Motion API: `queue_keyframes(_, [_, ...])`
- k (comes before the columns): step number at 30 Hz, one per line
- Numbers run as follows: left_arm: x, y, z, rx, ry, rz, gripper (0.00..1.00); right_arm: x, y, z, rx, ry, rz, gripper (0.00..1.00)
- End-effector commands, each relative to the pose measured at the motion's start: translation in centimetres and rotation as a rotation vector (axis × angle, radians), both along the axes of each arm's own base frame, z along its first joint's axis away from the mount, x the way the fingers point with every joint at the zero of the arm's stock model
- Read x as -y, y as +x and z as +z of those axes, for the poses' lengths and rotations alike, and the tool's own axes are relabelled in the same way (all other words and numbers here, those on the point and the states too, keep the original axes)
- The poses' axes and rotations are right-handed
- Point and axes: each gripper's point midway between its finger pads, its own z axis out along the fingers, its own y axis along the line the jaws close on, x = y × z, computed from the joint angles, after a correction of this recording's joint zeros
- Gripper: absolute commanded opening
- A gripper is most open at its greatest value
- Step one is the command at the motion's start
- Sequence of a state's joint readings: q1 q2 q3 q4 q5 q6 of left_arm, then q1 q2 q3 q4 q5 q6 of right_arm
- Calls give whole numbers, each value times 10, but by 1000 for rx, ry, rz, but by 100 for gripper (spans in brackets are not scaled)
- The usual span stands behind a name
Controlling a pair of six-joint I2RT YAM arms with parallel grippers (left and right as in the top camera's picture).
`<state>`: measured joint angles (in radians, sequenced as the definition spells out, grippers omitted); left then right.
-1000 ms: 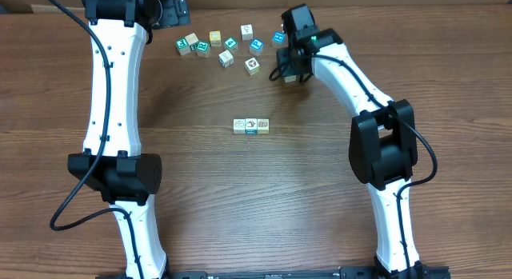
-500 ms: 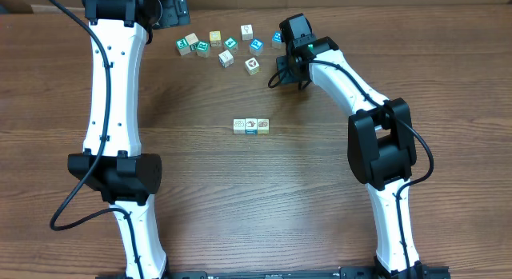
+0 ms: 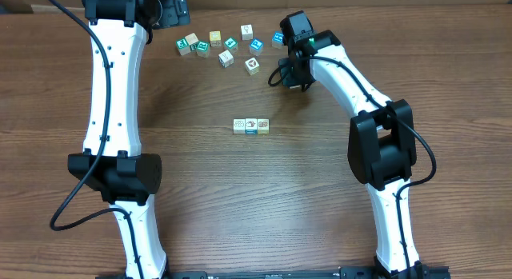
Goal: Form a horizontal line
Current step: 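Carry the green L block down toward the row with the right gripper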
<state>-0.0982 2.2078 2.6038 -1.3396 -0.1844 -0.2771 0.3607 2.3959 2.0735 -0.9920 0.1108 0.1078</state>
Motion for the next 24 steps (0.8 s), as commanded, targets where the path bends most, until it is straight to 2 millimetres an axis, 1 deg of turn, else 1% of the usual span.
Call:
queue_keyframes(1, [3, 0, 4, 8, 11, -12, 100, -2, 5, 53, 79, 46, -40, 16])
queue_keyframes(5, [2, 0, 4, 9, 11, -12, 100, 3, -8, 80, 75, 63, -86, 16])
queue_keyframes(9, [3, 0, 4, 8, 11, -12, 100, 8, -23, 113, 89, 75, -98, 16])
queue_keyframes(11, [3, 0, 4, 8, 11, -12, 100, 11, -34, 129, 85, 86, -105, 16])
queue_keyframes(14, [3, 0, 4, 9, 11, -12, 100, 9, -52, 144, 53, 124, -104, 16])
queue_keyframes(17, [3, 0, 4, 9, 11, -12, 100, 4, -65, 152, 18, 166, -86, 16])
queue_keyframes(19, [3, 0, 4, 8, 11, -12, 100, 0, -72, 153, -10, 189, -77, 16])
queue_keyframes(22, [3, 0, 4, 9, 11, -12, 100, 0, -80, 149, -51, 199, -113, 16])
queue_keyframes(24, [3, 0, 4, 8, 11, -12, 100, -3, -87, 142, -79, 193, -124, 17])
